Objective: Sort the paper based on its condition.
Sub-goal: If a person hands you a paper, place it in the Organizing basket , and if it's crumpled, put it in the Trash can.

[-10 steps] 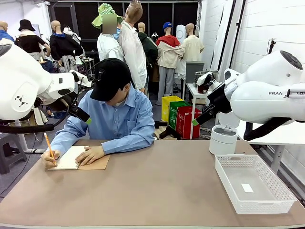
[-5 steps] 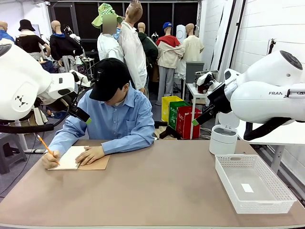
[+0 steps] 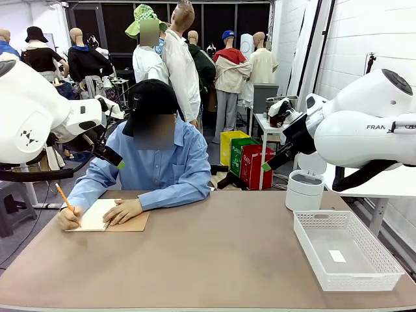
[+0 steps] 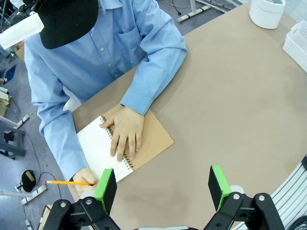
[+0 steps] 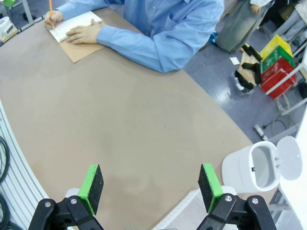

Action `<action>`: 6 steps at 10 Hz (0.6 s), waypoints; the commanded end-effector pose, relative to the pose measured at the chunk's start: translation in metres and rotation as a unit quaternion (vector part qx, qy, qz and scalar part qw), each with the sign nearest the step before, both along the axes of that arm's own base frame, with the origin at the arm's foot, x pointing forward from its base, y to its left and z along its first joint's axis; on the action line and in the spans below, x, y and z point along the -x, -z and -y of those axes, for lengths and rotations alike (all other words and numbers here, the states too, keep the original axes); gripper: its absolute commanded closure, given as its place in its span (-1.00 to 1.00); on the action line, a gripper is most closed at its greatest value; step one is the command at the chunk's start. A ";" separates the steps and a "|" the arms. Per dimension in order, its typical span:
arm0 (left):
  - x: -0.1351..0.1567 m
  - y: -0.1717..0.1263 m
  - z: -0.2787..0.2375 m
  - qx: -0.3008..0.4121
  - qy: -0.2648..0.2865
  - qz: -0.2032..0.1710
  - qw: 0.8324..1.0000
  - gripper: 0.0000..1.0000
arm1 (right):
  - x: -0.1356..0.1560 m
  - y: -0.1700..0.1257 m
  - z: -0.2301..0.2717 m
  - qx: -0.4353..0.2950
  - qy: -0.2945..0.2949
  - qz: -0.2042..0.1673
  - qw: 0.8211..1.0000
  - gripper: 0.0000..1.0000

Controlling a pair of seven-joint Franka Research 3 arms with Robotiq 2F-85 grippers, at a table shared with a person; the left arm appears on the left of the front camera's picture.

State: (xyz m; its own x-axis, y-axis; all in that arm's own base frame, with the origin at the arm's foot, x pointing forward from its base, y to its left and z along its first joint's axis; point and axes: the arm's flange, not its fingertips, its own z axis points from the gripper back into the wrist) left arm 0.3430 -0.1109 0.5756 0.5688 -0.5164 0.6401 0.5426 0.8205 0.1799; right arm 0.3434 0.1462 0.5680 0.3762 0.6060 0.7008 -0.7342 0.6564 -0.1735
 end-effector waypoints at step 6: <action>0.001 -0.001 0.000 0.000 0.000 0.002 1.000 -1.00 | 0.000 0.000 0.000 0.004 -0.002 0.002 1.000 -1.00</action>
State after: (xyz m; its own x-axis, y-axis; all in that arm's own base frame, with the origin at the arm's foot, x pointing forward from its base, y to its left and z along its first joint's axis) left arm 0.3430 -0.1109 0.5757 0.5688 -0.5164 0.6401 0.5426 0.8205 0.1799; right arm 0.3434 0.1463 0.5681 0.3762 0.6061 0.7008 -0.7342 0.6563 -0.1736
